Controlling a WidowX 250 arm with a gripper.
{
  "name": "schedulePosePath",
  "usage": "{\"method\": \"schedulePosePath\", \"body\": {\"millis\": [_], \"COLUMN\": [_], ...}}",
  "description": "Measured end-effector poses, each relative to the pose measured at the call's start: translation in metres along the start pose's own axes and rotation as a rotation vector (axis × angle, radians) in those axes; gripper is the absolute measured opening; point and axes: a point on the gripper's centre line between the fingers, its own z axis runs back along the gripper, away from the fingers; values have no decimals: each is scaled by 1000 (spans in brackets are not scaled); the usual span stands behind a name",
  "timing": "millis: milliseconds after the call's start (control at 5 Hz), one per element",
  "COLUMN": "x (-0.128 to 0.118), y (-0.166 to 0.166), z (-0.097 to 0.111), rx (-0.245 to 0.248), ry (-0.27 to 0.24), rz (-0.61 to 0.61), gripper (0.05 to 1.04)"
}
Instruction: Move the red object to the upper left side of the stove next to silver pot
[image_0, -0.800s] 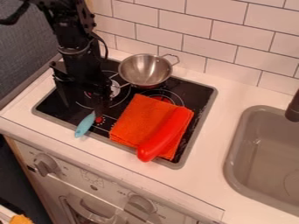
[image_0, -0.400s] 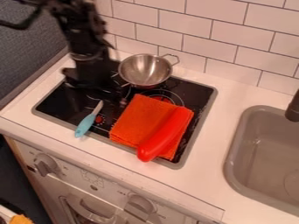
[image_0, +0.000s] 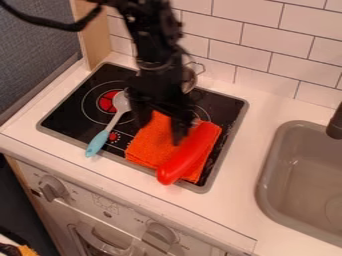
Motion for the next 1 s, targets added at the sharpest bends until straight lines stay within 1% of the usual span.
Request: {"method": "schedulePosePath", "body": {"millis": [200, 400, 600, 800, 1000], "x": [7, 7, 7, 8, 4], "y": [-25, -29, -29, -31, -34], "z": [-13, -34, -48, -48, -39], "rx": [-29, -50, -60, -70, -66], "ry": [6, 55, 89, 76, 54], "rz": [-46, -39, -31, -33, -51], "gripper": [999, 1000, 945, 658, 526]}}
